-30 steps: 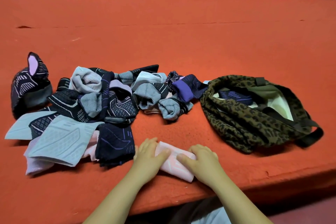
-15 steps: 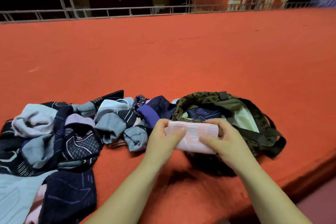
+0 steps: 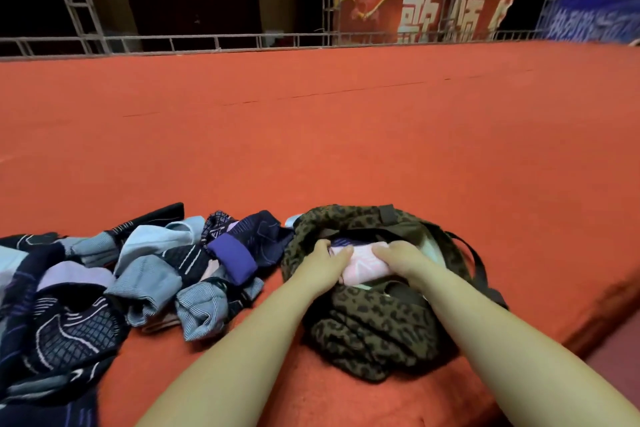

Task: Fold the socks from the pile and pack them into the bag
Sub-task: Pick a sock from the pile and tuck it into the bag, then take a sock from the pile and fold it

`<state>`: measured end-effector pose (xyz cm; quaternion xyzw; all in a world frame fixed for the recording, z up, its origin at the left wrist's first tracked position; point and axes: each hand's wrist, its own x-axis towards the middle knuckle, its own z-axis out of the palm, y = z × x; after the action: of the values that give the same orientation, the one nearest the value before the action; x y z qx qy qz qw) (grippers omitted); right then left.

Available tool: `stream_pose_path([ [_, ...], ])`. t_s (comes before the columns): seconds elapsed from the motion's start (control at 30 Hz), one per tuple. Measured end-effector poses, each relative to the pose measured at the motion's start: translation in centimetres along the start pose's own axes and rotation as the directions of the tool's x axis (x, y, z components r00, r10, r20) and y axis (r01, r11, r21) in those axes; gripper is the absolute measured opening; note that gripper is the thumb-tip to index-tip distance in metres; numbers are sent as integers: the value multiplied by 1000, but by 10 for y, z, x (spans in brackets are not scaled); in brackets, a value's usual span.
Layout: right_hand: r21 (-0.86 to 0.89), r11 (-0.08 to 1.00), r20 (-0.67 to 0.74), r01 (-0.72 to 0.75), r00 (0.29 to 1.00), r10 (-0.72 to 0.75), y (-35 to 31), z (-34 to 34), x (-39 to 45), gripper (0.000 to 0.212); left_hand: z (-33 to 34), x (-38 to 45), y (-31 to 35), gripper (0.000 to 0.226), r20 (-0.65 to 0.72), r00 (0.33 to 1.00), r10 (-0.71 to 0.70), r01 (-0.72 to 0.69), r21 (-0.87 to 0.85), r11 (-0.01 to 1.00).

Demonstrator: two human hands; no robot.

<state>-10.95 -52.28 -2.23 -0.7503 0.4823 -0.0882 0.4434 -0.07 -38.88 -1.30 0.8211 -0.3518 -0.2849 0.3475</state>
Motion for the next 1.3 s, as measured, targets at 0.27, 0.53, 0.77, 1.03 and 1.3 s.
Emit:
stream_pose_path([
  [0.27,-286,957,54,56,998,-42,16,2,4,40,8,-11,-22,60,38,998,47,-53,177,983],
  [0.53,-312,950,19,-17,1000,24,10,9,5,65,9,-18,-34,35,39,973,228,-230,273,934],
  [0.77,-196,958,-107,211,966,-235,-9,-9,-53,59,-18,-48,-32,35,-85,940,330,-322,101,942],
  [1.03,-152,786,-78,599,785,-614,-55,60,-127,10,-62,-114,-115,9,-122,985,124,-134,-72,988],
  [1.3,126,850,57,512,852,-521,-71,170,-132,12,-103,-172,-179,9,-227,972,-54,-31,-356,934],
])
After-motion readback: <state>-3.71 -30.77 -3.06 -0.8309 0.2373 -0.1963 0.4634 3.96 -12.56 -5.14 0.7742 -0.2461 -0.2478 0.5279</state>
